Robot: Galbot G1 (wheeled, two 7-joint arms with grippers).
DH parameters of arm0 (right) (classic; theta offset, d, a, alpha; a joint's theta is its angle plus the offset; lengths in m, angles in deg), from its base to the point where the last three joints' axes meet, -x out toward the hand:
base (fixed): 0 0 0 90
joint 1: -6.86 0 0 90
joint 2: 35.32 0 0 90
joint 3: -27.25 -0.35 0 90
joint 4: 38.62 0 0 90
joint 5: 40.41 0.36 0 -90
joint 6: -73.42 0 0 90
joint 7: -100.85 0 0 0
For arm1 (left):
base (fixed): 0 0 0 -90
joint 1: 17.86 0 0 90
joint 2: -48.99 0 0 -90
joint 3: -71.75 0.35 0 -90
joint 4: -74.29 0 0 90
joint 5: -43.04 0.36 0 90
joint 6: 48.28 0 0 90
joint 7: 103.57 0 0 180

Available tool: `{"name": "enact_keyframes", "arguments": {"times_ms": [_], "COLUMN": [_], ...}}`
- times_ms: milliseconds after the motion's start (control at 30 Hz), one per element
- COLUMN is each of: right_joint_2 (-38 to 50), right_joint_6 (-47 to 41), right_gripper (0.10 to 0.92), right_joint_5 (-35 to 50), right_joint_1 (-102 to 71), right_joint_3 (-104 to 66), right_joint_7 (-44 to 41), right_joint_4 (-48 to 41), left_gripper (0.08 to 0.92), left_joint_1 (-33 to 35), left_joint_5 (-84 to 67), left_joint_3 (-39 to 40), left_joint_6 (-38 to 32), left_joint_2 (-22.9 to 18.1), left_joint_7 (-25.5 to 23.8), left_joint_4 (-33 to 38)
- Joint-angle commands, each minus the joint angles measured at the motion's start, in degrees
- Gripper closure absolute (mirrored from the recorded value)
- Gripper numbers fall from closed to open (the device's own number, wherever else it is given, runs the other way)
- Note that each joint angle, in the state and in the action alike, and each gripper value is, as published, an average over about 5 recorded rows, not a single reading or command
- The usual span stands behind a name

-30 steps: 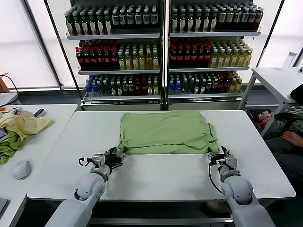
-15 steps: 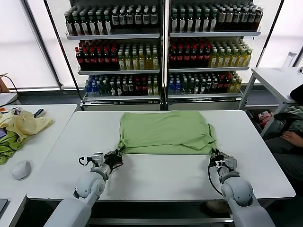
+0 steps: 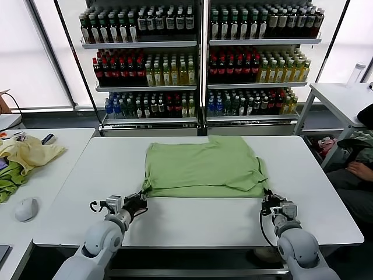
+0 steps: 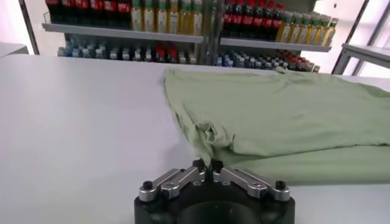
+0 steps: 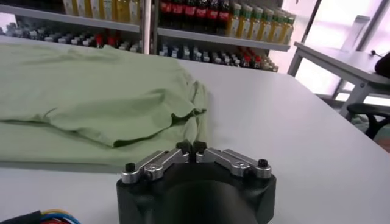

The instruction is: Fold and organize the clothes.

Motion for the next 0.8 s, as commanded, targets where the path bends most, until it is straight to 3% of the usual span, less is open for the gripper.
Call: {"name": "enact_keyframes", "arguments": {"times_ms": [33, 233, 433, 633, 800], "right_joint_2": [-0.25, -1.23, -1.69, -0.48, 2.19], "right_joint_6": [-0.03, 0.75, -0.54, 0.89, 0.85], "right_gripper": [0.893, 0.893, 0.876, 0.725, 0.578], "right_joint_5": [-1.85, -5.11, -6.81, -5.46, -2.31], "right_joint_1": [-12.70, -21.28, -23.09, -20.88, -14.25], "right_joint_3": [-2.41, -4.21, -4.72, -7.63, -8.71], "right_joint_7": [0.06, -0.05, -0.03, -0.09, 0.51], "right_joint_4": [11.14, 17.21, 20.42, 22.68, 20.13], "left_gripper": [0.894, 0.894, 0.875, 0.724, 0.577], "left_joint_1": [17.60, 26.71, 30.34, 28.03, 20.45], "left_joint_5": [3.36, 7.26, 10.21, 11.07, 8.83], "left_joint_3": [-5.36, -8.25, -10.89, -12.92, -12.79], "left_joint_6": [-0.05, 0.21, 1.41, 1.25, -0.46], "left_joint_2": [1.64, 1.42, 1.65, 3.96, 6.99], "left_joint_7": [0.58, 1.48, 1.53, 1.81, 4.21], "left_joint_4": [17.38, 23.26, 26.91, 27.62, 20.25]}}
